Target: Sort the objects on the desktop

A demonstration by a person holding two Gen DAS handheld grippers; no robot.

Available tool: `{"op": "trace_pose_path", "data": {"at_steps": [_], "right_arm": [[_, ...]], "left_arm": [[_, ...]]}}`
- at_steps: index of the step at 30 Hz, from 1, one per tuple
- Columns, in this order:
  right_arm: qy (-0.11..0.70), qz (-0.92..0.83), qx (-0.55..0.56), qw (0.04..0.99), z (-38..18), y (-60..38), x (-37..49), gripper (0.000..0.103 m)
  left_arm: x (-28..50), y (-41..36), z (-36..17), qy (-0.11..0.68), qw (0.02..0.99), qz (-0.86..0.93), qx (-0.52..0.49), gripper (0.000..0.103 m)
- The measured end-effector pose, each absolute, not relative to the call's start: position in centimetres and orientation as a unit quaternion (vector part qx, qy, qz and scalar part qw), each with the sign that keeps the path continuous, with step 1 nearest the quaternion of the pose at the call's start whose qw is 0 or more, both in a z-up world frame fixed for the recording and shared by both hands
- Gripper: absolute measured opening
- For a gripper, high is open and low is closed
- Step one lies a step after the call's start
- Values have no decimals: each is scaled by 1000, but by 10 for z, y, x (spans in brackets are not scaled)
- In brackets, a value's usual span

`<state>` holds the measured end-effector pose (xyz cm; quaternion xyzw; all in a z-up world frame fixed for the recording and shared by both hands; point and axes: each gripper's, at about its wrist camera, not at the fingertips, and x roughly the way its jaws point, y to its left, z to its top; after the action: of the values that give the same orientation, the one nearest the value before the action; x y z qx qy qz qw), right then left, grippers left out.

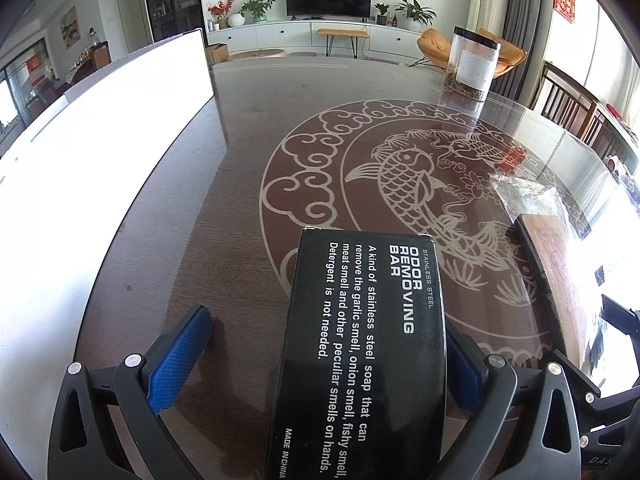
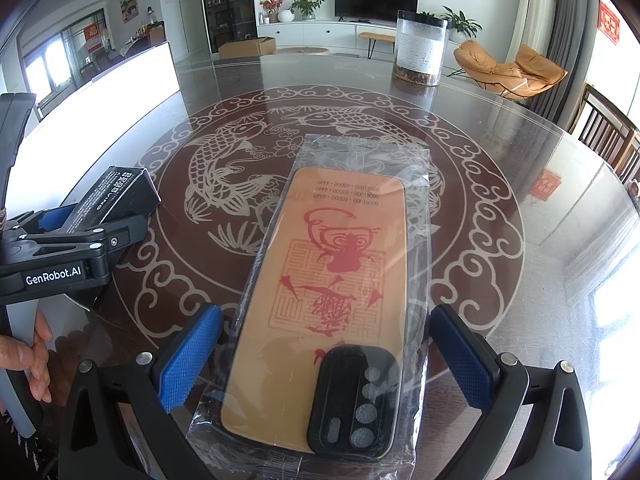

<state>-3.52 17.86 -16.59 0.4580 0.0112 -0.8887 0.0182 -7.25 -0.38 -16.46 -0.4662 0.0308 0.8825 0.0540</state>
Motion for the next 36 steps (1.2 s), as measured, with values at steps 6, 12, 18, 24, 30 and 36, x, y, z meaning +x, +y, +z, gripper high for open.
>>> {"op": "trace_pose_path", "data": {"at_steps": [6, 12, 18, 24, 30, 36], "right_arm": [[11, -889, 458, 18, -166, 179, -35, 103], [11, -889, 458, 18, -166, 179, -35, 103], [11, -889, 458, 18, -166, 178, -35, 103], [11, -889, 458, 18, -166, 179, -35, 103], [11, -889, 458, 18, -166, 179, -35, 103], [11, -889, 458, 18, -166, 179, -35, 103]], "left_arm": [[-73, -4, -165, 31, 54, 883, -466, 103], [-73, -4, -165, 31, 54, 883, -466, 103], [-73, -4, -165, 31, 54, 883, -466, 103], [-75, -3, -165, 31, 53, 883, -466, 103], [-74, -3, -165, 31, 53, 883, -466, 103], [-75, -2, -165, 30, 53, 883, -466, 103]]}}
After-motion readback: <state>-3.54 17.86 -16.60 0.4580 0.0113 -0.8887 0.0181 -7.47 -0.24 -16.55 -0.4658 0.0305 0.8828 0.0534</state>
